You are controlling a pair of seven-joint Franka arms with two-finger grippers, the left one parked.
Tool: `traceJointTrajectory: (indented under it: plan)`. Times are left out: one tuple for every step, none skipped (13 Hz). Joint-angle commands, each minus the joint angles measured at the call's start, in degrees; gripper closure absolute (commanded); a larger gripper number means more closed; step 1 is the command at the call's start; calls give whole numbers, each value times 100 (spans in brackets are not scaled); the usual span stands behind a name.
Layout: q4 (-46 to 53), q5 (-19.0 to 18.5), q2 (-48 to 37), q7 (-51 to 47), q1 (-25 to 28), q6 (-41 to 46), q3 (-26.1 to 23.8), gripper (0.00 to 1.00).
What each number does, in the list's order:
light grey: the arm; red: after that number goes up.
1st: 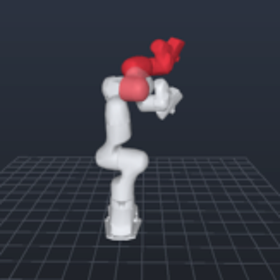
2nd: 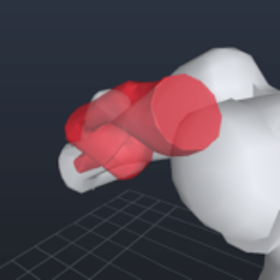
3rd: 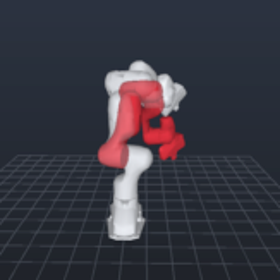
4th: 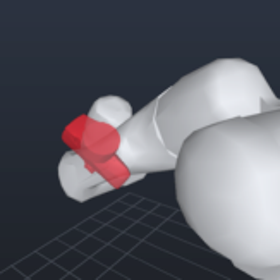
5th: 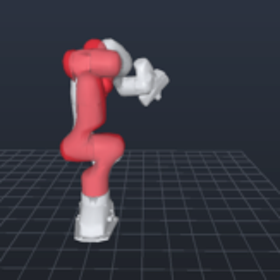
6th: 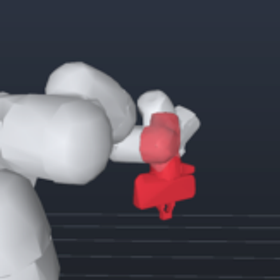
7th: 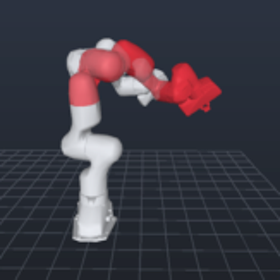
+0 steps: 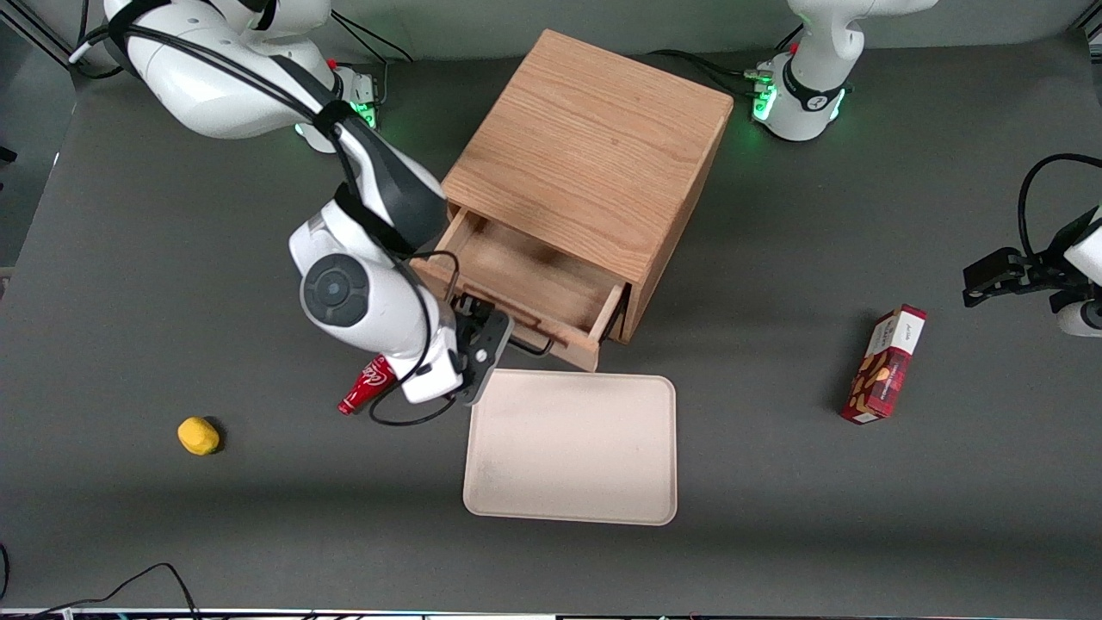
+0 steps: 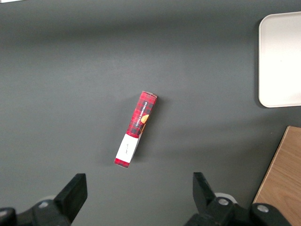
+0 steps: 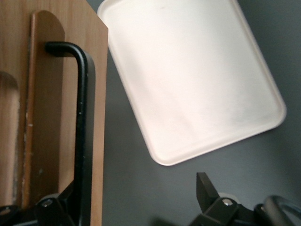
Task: Open upper drawer
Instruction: 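Pull the upper drawer outward from the cabinet with the right gripper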
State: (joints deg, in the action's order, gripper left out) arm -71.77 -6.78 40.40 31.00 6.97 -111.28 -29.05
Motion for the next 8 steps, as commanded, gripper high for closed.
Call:
traceJointTrajectory:
  plan:
    - [689, -148, 450, 248, 50, 27, 170, 0]
    - [752, -148, 486, 240, 50, -95, 241, 0]
    - [761, -148, 495, 223, 33, -322, 268, 0]
    - [761, -148, 521, 222, 32, -498, 356, 0]
    - [778, -139, 521, 214, 32, -613, 417, 0]
    - [779, -139, 521, 170, 6, -701, 427, 0]
    - [779, -139, 521, 152, -3, -798, 427, 0]
    - [779, -130, 521, 143, -12, -877, 427, 0]
